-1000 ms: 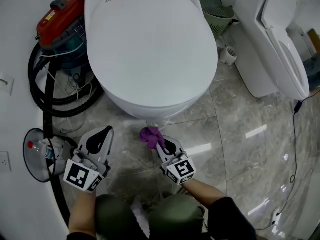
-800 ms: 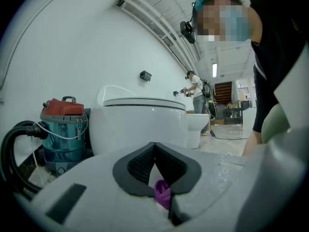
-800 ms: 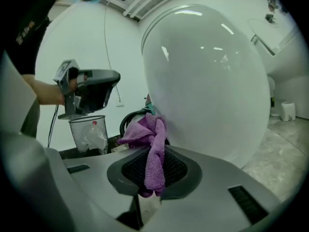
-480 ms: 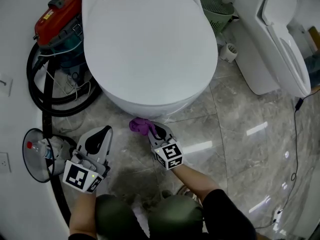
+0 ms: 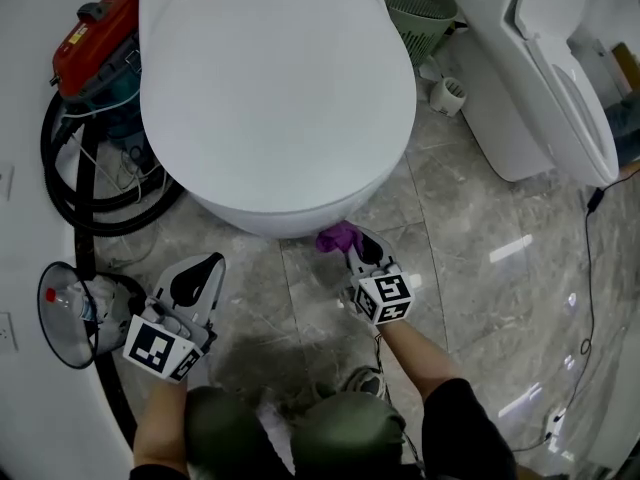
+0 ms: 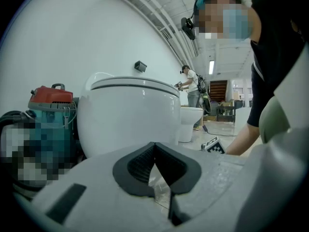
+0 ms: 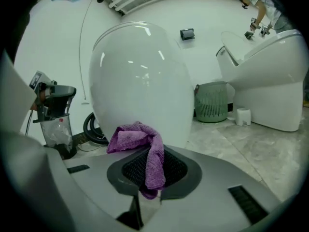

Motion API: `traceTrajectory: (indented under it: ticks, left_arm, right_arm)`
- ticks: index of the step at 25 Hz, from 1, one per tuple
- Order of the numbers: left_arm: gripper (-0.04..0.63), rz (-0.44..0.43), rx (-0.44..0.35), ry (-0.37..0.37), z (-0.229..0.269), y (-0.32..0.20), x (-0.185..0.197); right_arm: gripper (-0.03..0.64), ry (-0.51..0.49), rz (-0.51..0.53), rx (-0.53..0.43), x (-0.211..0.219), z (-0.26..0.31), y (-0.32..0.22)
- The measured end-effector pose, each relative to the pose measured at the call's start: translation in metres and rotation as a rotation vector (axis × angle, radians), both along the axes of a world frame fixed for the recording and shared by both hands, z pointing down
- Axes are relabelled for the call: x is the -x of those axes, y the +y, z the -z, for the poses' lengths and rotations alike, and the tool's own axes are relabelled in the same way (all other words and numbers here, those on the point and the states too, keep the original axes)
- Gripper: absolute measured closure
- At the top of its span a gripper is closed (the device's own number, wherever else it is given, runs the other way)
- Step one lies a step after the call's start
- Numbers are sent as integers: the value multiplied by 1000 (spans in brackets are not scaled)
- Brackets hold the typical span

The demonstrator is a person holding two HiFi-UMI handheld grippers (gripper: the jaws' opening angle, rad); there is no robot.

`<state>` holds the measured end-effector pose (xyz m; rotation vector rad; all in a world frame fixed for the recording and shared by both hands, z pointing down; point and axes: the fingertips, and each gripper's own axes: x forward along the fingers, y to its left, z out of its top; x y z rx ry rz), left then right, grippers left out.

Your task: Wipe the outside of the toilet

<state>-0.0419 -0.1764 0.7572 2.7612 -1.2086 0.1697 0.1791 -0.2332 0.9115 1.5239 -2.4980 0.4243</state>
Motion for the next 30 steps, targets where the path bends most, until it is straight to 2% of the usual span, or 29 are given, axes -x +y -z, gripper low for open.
traceTrajectory:
  ticks: [8,13,21,26,30]
  left_arm:
    - [589,-99,31,-14,-9,8,-22]
    - [589,-147,36,-29,-13,12,-30]
    - [589,-107,43,-56,-31,2,-10]
    - [589,-75,66,-152,-36,7,13]
    - [589,-42,63,-163,-8,11,37]
  right_arm:
    - [572,64,-214,37,-67,-9,-57]
    - [572,67,-245,54,-72,-12,-64]
    - [572,3,-231,44,-72,10,-6]
    - [572,38,-263,-17,-93,67,42]
    - [572,42,-330,-24,-106,121,77]
